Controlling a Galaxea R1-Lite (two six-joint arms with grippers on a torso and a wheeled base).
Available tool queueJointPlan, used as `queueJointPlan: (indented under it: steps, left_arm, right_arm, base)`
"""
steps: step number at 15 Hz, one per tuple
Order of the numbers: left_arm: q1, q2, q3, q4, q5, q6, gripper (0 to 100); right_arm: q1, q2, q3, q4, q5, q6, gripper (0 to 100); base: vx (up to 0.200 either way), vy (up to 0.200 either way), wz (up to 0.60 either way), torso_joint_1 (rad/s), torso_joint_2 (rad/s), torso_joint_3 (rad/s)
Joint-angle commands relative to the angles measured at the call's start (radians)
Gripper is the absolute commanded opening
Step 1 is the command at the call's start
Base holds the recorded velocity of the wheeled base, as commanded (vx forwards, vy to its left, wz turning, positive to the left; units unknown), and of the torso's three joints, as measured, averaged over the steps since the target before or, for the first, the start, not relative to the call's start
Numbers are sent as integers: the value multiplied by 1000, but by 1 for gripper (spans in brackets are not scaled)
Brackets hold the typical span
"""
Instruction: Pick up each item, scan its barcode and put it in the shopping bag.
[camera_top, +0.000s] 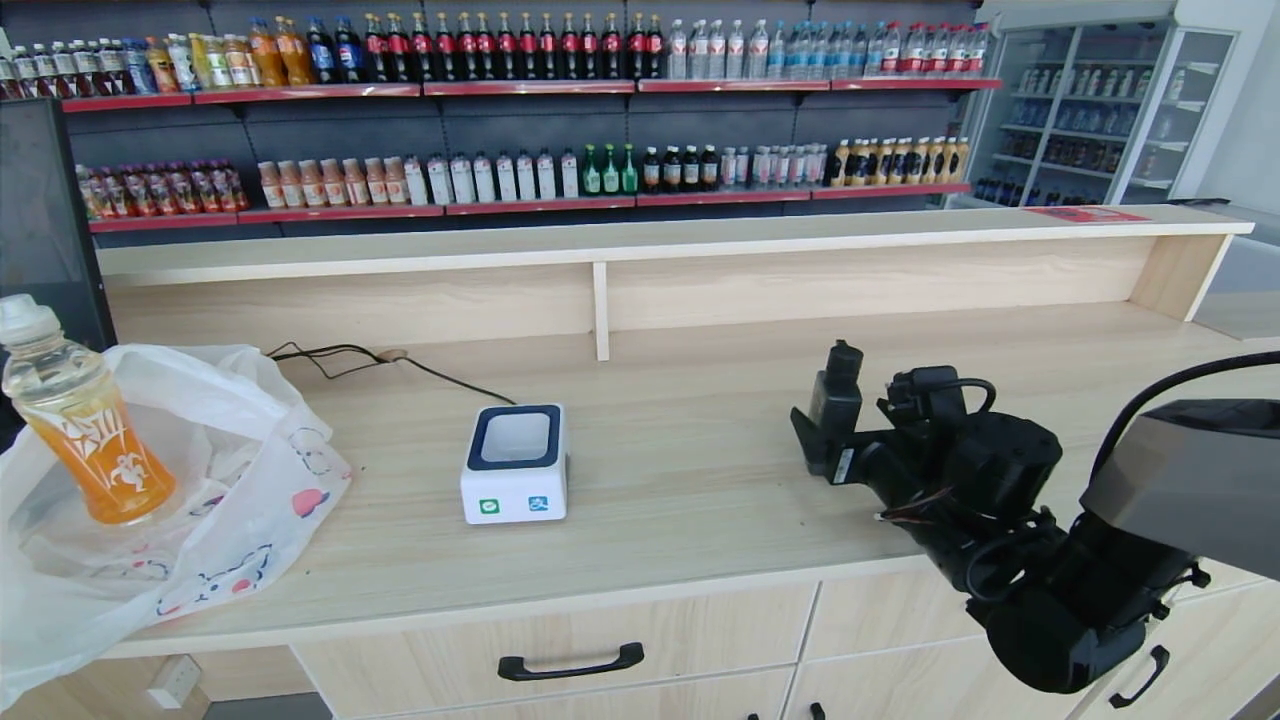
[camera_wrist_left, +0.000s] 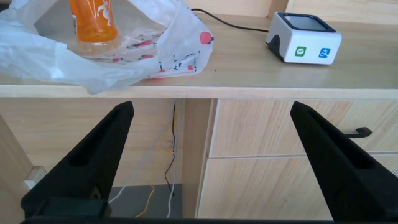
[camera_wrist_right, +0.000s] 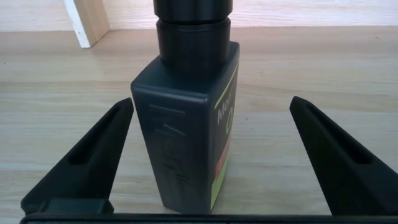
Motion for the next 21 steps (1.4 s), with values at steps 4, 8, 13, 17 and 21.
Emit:
queueJointPlan:
  steps: [4, 8, 13, 17, 21]
  left_arm:
    - [0, 0, 0, 0, 0, -1, 100]
    - [0, 0, 0, 0, 0, -1, 100]
    - [0, 0, 0, 0, 0, -1, 100]
    - [0, 0, 0, 0, 0, -1, 100]
    - [0, 0, 0, 0, 0, -1, 100]
  right_arm:
    - [-2, 44, -36, -1, 0, 19, 100]
    - [-29, 47, -38, -1, 0, 30, 100]
    - [-69, 50, -36, -1, 0, 30, 100]
    - [-69, 54, -35, -1, 0, 30, 100]
    - [-68, 54, -28, -1, 0, 28, 100]
  base:
    - [0, 0, 0, 0, 0, 0]
    - [0, 0, 0, 0, 0, 0]
    - [0, 0, 0, 0, 0, 0]
    - [0, 0, 0, 0, 0, 0]
    - [0, 0, 0, 0, 0, 0]
